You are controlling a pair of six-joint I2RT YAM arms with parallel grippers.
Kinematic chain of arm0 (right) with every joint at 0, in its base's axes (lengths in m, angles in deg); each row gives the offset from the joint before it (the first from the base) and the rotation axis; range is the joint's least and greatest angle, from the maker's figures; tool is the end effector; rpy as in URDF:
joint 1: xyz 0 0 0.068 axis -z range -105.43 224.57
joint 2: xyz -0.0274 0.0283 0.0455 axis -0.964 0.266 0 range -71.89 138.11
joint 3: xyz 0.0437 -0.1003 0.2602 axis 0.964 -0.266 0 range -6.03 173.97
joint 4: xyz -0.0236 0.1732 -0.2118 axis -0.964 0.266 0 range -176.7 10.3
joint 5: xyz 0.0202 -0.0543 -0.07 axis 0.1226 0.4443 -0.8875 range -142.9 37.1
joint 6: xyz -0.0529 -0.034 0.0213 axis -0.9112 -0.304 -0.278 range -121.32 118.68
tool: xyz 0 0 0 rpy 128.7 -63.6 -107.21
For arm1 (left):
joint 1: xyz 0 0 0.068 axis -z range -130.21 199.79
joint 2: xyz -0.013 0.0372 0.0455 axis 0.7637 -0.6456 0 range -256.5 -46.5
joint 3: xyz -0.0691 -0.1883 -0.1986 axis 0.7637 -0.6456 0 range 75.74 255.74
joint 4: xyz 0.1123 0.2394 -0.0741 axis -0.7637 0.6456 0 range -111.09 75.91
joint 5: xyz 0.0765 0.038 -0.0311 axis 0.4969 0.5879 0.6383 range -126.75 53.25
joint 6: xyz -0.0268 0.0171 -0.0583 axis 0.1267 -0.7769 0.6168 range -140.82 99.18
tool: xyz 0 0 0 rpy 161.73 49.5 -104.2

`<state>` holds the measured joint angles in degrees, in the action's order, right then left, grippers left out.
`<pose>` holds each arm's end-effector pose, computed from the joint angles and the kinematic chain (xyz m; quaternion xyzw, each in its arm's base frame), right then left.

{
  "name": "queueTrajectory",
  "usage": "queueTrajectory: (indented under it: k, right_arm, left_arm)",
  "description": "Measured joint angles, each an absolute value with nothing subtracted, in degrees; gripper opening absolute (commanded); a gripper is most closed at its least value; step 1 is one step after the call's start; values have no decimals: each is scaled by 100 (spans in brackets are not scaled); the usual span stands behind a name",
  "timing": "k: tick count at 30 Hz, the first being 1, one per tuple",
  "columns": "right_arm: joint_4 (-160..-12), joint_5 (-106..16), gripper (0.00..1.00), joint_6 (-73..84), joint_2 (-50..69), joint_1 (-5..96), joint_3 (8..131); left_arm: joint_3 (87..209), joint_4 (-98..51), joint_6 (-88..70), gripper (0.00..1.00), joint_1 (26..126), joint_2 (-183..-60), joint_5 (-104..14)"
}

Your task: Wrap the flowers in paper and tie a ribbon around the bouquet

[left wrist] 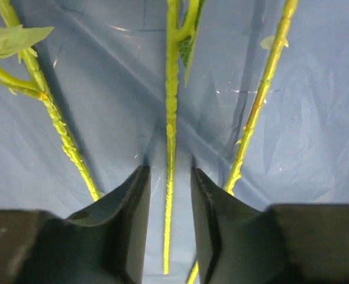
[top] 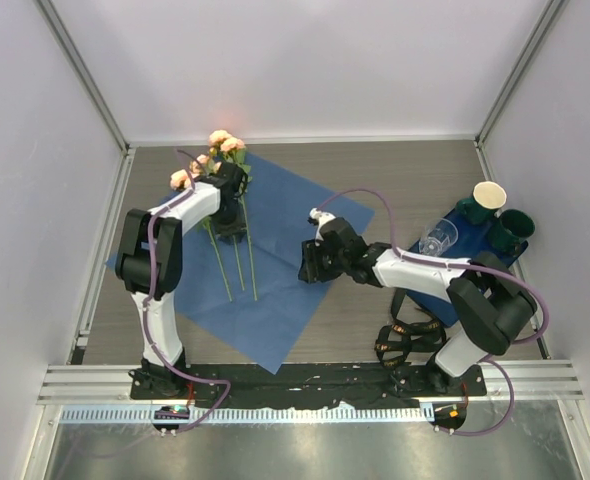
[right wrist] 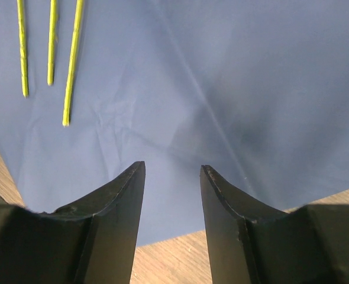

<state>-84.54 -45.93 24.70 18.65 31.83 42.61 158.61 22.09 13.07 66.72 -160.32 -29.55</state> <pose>0.2498 0.2396 0.1712 -0.1571 0.9058 0.2661 0.2899 0.4019 -0.1154 0.1609 -0.1544 0.9764 -0.0029 0.1512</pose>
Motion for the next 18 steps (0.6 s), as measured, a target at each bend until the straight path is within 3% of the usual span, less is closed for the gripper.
queueTrajectory:
  k: [2, 7, 13, 18]
  right_arm:
    - [-8310, -4652, 51, 2193, 1865, 2989, 4322]
    - [-8041, -5181, 58, 942, 1500, 1837, 4248]
    - [-8067, -6086, 58, -183, 728, -456, 3966]
    - [-8299, -6311, 58, -428, 875, -928, 3568]
  left_arm:
    - [15835, 2202, 1320, 55, 6672, -16019, -3007]
    - [15616, 2272, 1326, 68, 6672, -15442, -3293]
    - [14386, 2119, 1681, 71, 6604, -13070, -3986]
    - [12930, 1802, 2321, 73, 6506, -11503, -4653]
